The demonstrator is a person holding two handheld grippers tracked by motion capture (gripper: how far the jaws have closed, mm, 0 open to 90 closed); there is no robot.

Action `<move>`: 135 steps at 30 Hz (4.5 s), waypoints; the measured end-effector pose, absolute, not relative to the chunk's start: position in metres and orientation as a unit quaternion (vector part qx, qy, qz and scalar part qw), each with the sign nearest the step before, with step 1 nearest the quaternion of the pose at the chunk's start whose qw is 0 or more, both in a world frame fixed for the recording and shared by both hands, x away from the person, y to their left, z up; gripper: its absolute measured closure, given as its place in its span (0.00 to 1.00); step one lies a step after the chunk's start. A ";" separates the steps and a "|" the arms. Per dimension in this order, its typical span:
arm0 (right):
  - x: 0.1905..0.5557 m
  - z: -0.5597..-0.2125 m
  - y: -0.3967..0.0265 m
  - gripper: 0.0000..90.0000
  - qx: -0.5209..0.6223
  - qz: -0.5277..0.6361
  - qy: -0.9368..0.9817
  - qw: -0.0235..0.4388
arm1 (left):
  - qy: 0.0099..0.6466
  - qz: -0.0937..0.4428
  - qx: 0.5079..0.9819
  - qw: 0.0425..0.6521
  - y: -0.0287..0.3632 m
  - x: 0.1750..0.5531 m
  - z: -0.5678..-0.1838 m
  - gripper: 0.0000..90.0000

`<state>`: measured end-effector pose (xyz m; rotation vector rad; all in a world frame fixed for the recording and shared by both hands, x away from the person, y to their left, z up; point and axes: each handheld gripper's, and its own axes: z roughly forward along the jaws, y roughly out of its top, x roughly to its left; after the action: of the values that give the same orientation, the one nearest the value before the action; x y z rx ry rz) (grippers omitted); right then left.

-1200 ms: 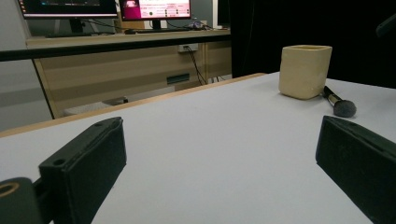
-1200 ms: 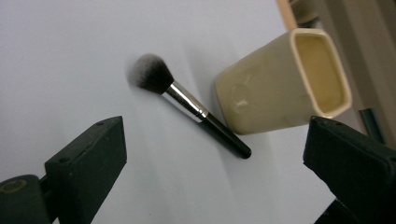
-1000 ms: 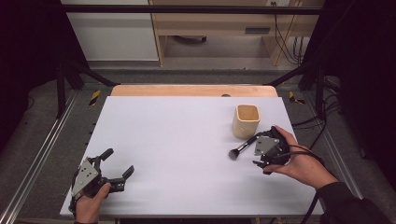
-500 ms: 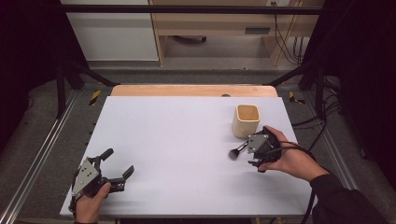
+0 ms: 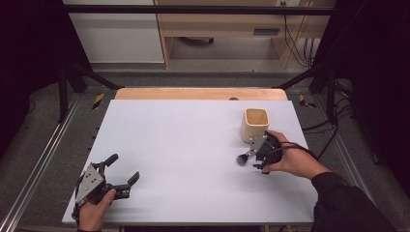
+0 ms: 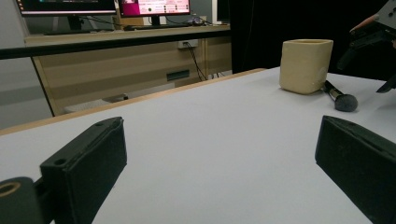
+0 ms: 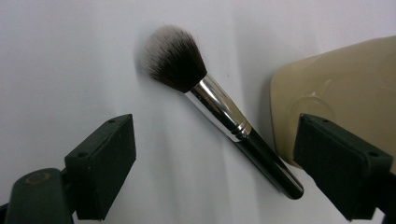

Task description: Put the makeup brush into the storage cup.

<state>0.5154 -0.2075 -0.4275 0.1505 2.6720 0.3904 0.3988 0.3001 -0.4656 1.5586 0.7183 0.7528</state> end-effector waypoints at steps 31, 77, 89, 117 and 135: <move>0.528 -0.436 -0.199 0.54 0.018 0.107 0.971 0.212 | 0.306 0.322 0.677 0.587 0.298 0.399 -0.467 0.03; 0.542 -0.448 -0.197 0.64 0.035 0.099 0.979 0.177 | 0.307 0.321 0.679 0.584 0.298 0.400 -0.467 0.03; 0.542 -0.446 -0.195 0.78 0.118 0.082 0.982 0.124 | 0.308 0.322 0.680 0.583 0.298 0.400 -0.467 0.03; 0.541 -0.441 -0.197 0.79 0.154 0.076 0.980 0.104 | 0.309 0.324 0.678 0.582 0.299 0.400 -0.467 0.03; 0.536 -0.429 -0.200 0.79 0.162 0.102 0.974 0.123 | 0.310 0.326 0.676 0.584 0.299 0.399 -0.466 0.03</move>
<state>0.5361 -0.2001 -0.4291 0.4714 2.8417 0.2977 0.3994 0.2994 -0.4663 1.5775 0.7237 0.7596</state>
